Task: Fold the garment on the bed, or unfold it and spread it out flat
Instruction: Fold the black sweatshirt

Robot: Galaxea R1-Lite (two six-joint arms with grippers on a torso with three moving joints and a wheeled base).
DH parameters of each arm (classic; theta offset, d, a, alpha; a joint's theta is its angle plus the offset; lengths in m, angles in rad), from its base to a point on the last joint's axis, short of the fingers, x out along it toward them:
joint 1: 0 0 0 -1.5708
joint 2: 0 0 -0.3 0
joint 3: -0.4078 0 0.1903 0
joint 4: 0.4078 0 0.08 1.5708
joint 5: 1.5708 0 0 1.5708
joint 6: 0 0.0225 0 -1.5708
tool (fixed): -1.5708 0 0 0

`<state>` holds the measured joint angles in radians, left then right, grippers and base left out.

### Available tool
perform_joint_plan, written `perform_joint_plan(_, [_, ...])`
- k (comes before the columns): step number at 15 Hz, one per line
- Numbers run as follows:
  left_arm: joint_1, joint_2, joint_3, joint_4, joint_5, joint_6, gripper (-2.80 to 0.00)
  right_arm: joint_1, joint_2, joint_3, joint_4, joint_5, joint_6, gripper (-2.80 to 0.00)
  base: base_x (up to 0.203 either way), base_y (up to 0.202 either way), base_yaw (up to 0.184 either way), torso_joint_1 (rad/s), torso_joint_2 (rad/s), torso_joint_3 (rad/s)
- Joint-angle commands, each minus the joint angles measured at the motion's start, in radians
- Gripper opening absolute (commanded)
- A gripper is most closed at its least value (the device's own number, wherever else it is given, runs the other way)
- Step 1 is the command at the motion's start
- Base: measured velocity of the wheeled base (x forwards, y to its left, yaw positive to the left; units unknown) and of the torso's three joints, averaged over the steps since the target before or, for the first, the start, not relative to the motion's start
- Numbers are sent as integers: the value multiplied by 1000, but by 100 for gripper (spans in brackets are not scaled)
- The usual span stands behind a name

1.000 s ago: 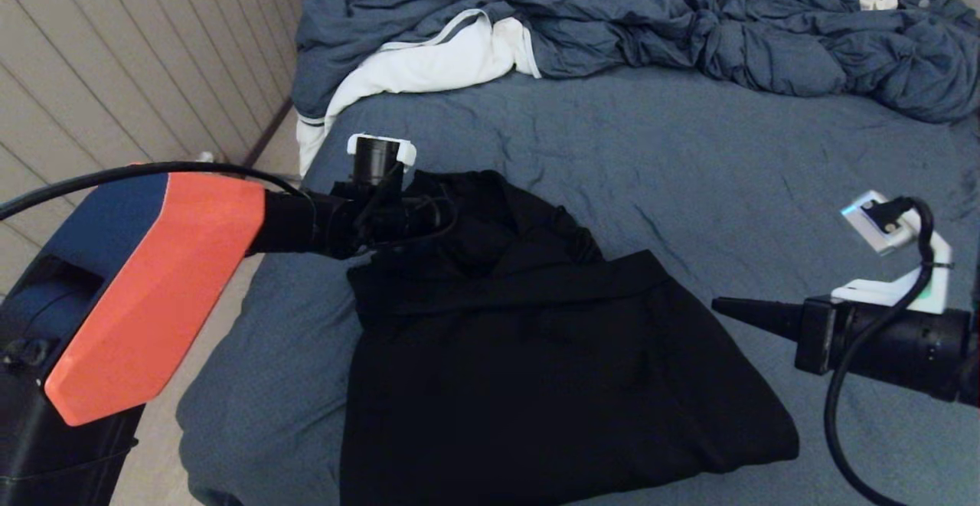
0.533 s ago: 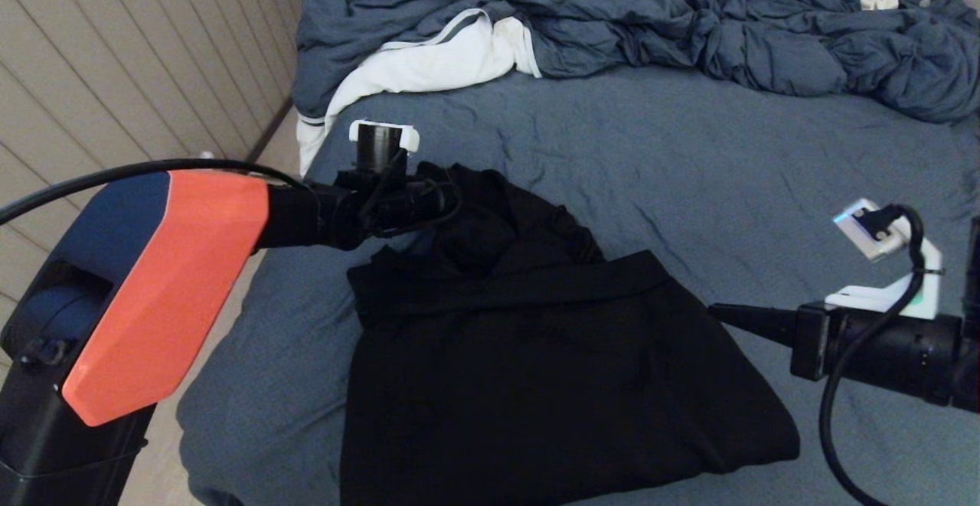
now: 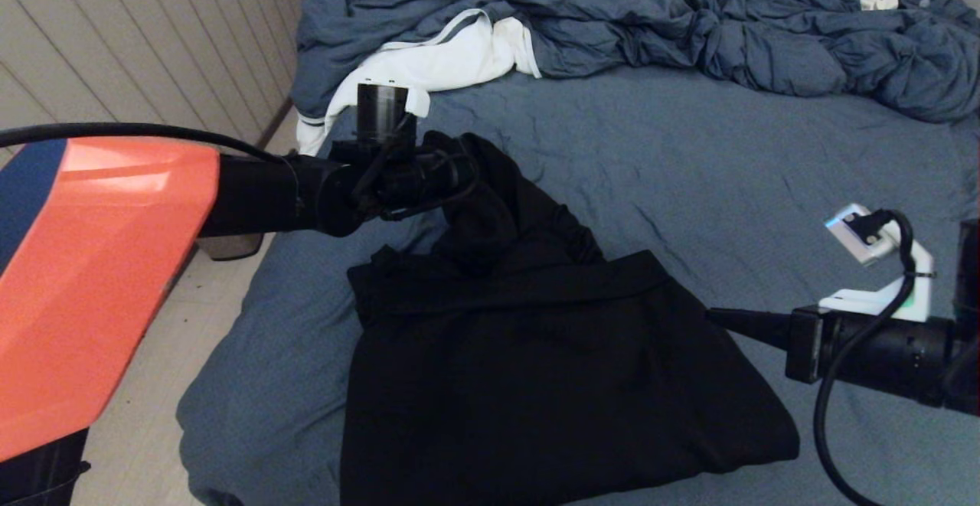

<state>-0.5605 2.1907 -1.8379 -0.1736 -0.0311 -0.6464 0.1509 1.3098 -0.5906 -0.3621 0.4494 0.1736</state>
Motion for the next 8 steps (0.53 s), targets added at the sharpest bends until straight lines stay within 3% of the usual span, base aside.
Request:
perform_joint_plan(1, [-37, -93, 50, -3, 1, -7, -280, -1, 5, -1, -2, 3, 1, -280, 0, 0, 0, 0, 0, 0])
perform_joint_plan(4, [-92, -194, 170, -13, 4, -8, -280, -1, 6, -3, -3, 3, 1, -280, 0, 0, 0, 0, 0, 0])
perform_joint_plan(8, [-133, -300, 373, -107, 5, -2, -280, -1, 5, -1, -1, 5, 1, -280, 0, 0, 0, 0, 0, 0])
